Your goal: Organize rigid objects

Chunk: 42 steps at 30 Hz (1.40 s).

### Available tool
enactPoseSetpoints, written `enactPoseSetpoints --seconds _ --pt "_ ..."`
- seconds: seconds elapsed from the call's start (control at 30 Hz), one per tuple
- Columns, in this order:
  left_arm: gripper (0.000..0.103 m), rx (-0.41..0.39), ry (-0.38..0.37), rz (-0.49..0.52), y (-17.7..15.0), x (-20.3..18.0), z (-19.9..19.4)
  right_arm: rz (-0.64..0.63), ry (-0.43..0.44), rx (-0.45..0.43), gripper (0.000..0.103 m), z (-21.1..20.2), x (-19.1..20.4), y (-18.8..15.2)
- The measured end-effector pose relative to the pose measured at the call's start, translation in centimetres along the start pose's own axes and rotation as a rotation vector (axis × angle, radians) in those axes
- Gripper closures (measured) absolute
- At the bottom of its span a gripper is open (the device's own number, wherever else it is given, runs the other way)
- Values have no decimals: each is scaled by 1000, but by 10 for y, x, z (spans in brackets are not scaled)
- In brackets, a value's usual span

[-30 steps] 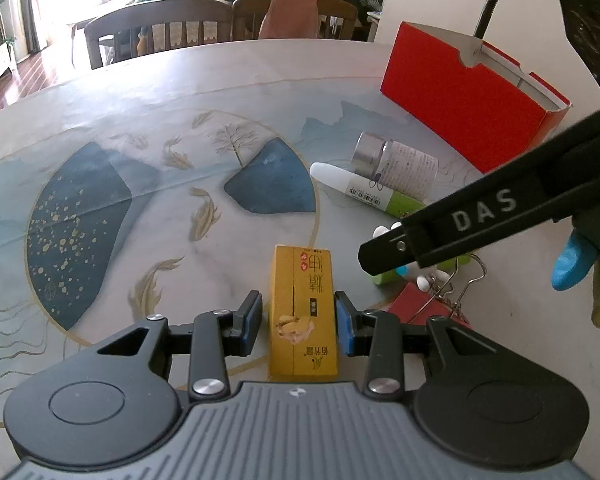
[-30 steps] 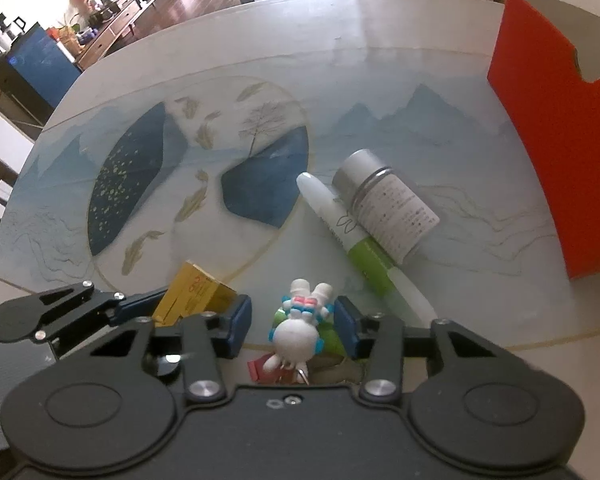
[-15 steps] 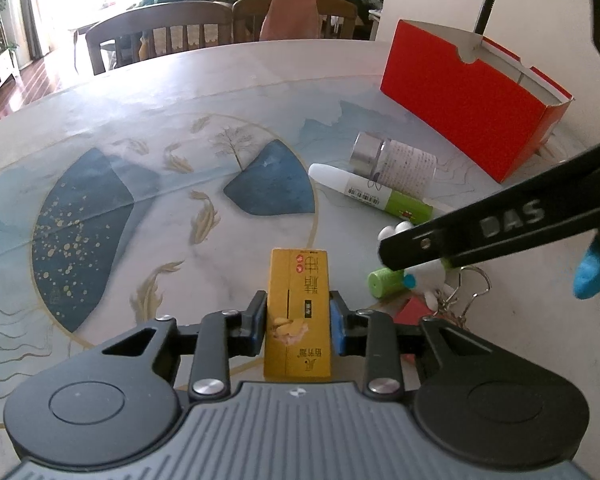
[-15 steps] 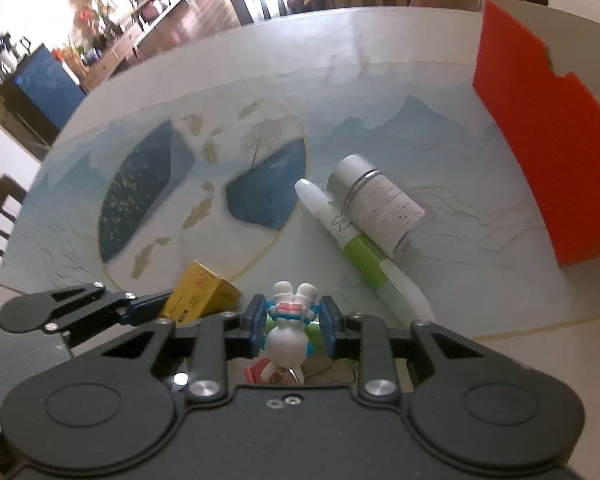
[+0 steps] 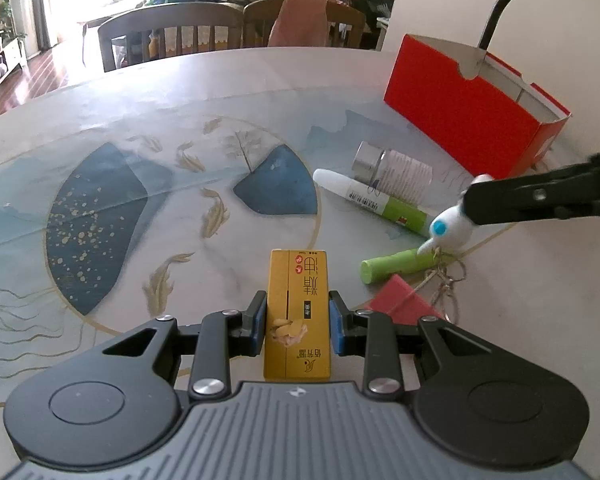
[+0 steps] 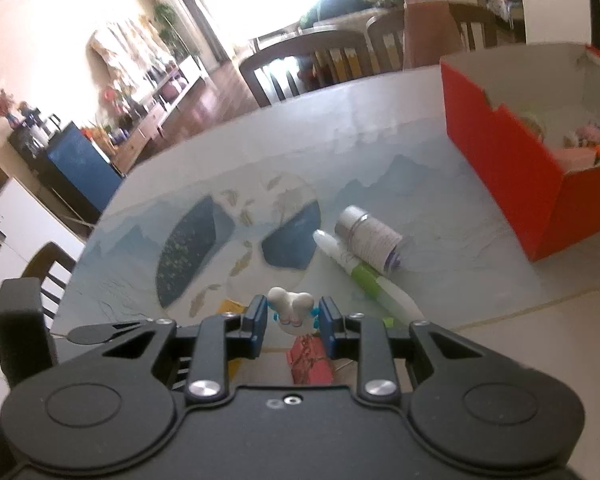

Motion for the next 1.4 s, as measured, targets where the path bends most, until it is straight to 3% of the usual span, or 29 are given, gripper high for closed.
enactPoseSetpoints --seconds 0.1,0.37,0.53,0.77,0.83,0.97,1.0,1.4 --pt "73 -7 1 -8 1 -1 -4 -16 17 -28 87 -11 2 4" --pt "73 -23 -2 -22 2 -5 -15 16 -5 -49 89 -28 -13 8" --pt "73 -29 1 -30 1 -5 -19 8 -3 17 88 -30 -20 -8" --pt "73 -22 12 -36 -4 -3 -24 -4 -5 155 75 -13 -14 -56" --pt "73 -21 15 -37 -5 -3 -25 -1 -18 179 67 -11 -11 -68" --pt "73 -19 21 -37 -7 -1 -27 22 -42 201 34 -6 -6 -83" --pt "73 -19 22 -37 -7 -1 -28 34 -54 205 32 -4 -4 -85" --pt "73 -21 45 -48 -11 12 -35 118 -276 238 35 26 -8 -95"
Point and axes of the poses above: each gripper's, at about its wrist camera, not at the fingertips, and z roughly the way its jaws point, x to its left, y to its top, the point moved 10 cm from there along z, roughly the way its jaws point, and after that the axes turned 13 degrees about -x, right-handed, at the moved point
